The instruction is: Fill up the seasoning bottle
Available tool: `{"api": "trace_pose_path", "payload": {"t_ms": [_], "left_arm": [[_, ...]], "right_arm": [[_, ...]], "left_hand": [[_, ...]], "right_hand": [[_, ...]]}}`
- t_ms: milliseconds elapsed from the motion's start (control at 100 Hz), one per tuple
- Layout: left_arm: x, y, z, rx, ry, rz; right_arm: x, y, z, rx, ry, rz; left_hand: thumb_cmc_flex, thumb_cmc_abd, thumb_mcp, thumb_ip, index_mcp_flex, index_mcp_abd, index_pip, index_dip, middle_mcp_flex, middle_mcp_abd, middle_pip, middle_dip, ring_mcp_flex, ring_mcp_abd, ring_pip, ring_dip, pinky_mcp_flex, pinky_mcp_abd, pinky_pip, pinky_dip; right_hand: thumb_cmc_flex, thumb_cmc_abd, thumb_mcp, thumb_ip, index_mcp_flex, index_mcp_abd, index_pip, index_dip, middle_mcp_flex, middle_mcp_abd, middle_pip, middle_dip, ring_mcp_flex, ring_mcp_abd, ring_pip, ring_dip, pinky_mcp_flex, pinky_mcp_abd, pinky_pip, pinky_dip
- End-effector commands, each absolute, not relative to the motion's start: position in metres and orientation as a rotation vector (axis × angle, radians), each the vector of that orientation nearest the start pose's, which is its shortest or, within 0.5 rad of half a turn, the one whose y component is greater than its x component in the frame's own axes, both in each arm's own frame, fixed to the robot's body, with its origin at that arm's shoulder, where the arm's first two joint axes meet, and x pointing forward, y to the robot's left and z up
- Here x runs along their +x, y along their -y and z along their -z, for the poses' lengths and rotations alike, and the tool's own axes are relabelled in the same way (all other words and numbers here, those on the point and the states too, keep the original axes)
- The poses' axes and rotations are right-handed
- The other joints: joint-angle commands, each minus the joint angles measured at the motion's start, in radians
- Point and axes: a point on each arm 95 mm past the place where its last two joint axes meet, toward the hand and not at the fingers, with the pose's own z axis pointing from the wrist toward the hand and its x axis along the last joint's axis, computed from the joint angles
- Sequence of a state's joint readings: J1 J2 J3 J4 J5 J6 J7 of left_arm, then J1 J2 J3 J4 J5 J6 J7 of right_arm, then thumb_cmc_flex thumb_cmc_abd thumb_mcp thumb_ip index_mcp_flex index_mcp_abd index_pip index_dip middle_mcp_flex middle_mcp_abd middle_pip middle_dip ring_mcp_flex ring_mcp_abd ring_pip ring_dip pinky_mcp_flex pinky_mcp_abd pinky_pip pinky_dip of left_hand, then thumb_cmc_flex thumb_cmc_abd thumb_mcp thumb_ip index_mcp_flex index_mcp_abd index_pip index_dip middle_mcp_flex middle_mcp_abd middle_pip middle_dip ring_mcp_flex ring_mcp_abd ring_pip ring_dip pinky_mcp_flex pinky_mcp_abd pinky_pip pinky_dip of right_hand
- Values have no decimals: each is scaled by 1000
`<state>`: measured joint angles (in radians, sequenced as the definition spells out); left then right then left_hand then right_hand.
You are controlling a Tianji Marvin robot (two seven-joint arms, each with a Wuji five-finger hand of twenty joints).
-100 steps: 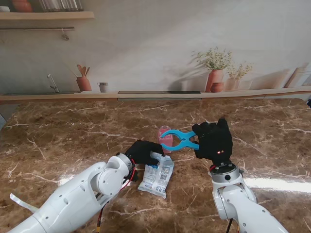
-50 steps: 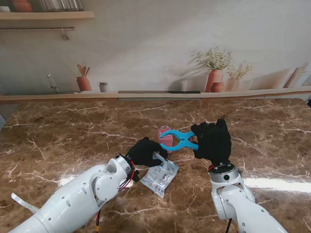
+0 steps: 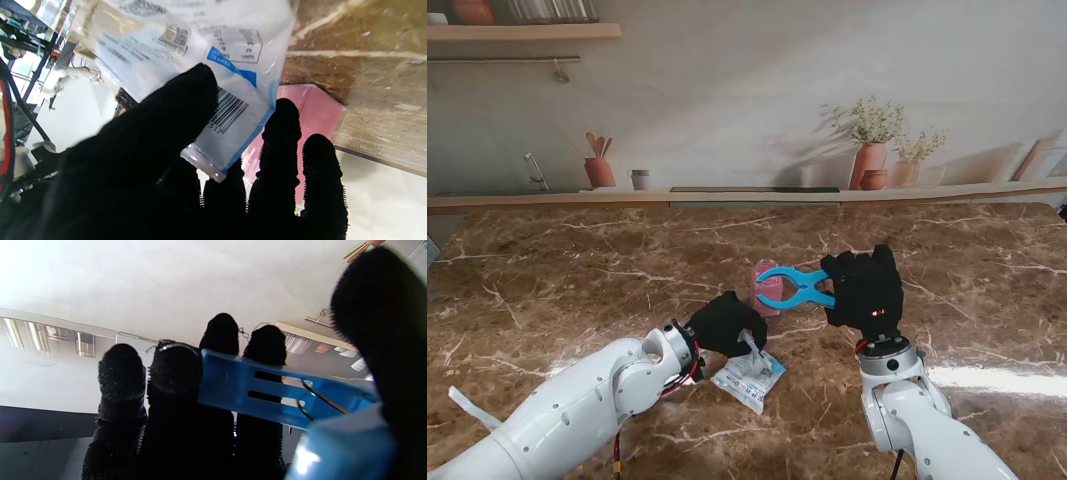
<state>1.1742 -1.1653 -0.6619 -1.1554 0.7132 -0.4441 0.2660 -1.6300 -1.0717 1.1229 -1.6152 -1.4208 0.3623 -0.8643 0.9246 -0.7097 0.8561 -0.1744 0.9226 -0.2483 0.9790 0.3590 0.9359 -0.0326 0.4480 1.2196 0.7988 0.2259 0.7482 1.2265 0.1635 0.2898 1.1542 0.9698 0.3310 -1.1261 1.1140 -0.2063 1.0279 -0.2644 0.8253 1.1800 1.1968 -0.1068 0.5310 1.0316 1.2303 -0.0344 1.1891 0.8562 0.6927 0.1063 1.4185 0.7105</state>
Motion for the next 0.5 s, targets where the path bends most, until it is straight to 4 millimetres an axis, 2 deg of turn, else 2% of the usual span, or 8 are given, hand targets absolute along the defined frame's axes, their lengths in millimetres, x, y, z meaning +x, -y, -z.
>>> {"api": "trace_pose_path", "payload": {"t_ms": [0, 160, 300, 340, 390, 420, 440, 490], "left_arm": [[414, 116, 385, -1026, -1897, 2025], [410, 113, 391, -1027, -2015, 1961], [407, 109, 394, -1072, -2078, 1927], [406, 108, 394, -1093, -2095, 1922], [406, 106, 394, -1136, -2113, 1926], [405, 105, 394, -1171, -2127, 1933], [405, 105, 393, -1197, -2136, 1939], [405, 103, 393, -1241, -2148, 1949]], "right_arm": [[348, -15, 284, 356, -911, -1415], [348, -16, 284, 355, -909, -1413], [349, -16, 284, 355, -908, -1413], [349, -16, 284, 354, -909, -1413], [349, -17, 284, 354, -909, -1413], [349, -17, 284, 354, -909, -1413], [349, -17, 284, 354, -909, -1413], [349, -17, 283, 354, -909, -1412]], "left_hand": [[45, 72, -10, 8, 123, -15, 15, -20, -45, -42, 17, 28, -39, -26, -29, 23, -33, -22, -12, -10], [136, 154, -40, 0, 152, 15, -46, 23, -99, -45, -32, 16, -109, -28, -137, 52, -84, -52, -66, -26], [197, 174, 68, -51, 126, 44, -111, 37, -211, -45, 35, -105, -172, -32, -274, 121, -150, -98, -135, -39], [133, 145, 167, -49, 100, 58, -141, 32, -257, -41, 55, -160, -225, -42, -259, 96, -172, -110, -161, -40], [-50, 197, 293, 58, 60, 84, -185, 31, -324, -17, 80, -340, -326, -63, -179, -119, -206, -112, -210, -34], [-138, 108, 347, -24, 24, 87, -182, -40, -358, -8, 63, -398, -377, -65, -188, -187, -234, -115, -249, -37], [-173, 72, 342, -50, 0, 93, -180, -62, -375, -1, 51, -409, -400, -63, -198, -197, -247, -115, -268, -40], [-301, 97, 257, -7, -75, 115, -206, -84, -417, 13, 9, -433, -447, -60, -234, -210, -254, -110, -369, -55]], "right_hand": [[104, 129, 54, 36, 169, -142, 352, 173, 196, -120, 564, 85, 4, -72, -8, 25, -13, 10, -11, 24], [104, 135, 51, 37, 169, -142, 352, 175, 194, -119, 564, 85, 3, -71, -8, 25, -15, 10, -12, 24], [104, 138, 48, 38, 170, -142, 351, 176, 193, -119, 564, 85, 1, -70, -9, 25, -17, 10, -14, 24], [104, 139, 48, 38, 170, -142, 351, 177, 193, -119, 564, 85, 1, -70, -9, 25, -17, 10, -14, 24], [103, 139, 48, 38, 170, -142, 351, 177, 193, -119, 564, 85, 1, -70, -9, 25, -17, 10, -14, 24], [103, 140, 48, 38, 170, -142, 350, 177, 193, -119, 563, 85, 1, -70, -9, 25, -17, 10, -14, 24], [103, 139, 47, 38, 170, -142, 350, 177, 193, -119, 563, 85, 1, -70, -9, 25, -17, 10, -14, 25], [103, 142, 47, 39, 170, -142, 350, 178, 192, -119, 563, 85, 0, -70, -9, 25, -18, 10, -14, 25]]}}
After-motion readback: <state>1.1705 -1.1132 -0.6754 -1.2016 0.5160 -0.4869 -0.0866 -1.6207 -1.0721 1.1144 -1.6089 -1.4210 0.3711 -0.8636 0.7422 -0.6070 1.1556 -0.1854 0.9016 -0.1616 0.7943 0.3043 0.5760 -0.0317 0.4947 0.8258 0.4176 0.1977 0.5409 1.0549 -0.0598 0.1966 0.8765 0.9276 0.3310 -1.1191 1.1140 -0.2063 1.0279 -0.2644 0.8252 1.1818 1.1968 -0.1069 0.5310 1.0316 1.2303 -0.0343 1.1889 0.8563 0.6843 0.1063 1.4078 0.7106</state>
